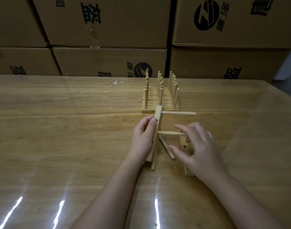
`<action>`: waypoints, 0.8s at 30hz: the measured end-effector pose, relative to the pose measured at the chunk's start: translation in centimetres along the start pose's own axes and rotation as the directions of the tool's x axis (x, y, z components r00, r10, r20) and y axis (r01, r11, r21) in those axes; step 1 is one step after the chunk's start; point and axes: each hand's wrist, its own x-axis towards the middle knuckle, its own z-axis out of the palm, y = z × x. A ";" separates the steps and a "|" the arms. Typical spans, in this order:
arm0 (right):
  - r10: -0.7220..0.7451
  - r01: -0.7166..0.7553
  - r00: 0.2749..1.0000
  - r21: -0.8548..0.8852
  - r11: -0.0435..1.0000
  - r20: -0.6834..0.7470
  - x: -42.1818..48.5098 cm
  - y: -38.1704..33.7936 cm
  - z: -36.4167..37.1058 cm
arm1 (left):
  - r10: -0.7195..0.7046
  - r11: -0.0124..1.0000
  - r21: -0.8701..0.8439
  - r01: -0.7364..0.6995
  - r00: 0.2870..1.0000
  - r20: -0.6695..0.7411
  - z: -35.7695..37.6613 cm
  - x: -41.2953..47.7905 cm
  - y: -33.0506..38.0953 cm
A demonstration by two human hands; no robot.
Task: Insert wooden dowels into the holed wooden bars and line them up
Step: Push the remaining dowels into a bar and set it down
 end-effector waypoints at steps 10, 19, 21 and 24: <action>0.128 -0.129 0.967 -0.012 0.992 0.222 0.0 -0.2 1.1 | -0.283 0.896 -0.399 0.194 0.943 -0.176 -1.1 0.8 0.2; 0.197 -0.146 0.932 -0.182 0.972 0.304 0.0 -1.0 1.8 | -0.417 0.758 -0.605 0.244 0.895 -0.160 -1.5 1.1 0.2; 0.239 -0.200 0.933 -0.164 0.966 0.270 -0.2 -0.8 1.9 | -0.424 0.755 -0.607 0.250 0.891 -0.161 -1.6 1.2 0.2; 0.325 -0.329 0.931 -0.008 0.944 0.167 -0.2 -0.7 1.8 | -0.435 0.746 -0.613 0.260 0.887 -0.153 -1.5 1.2 0.3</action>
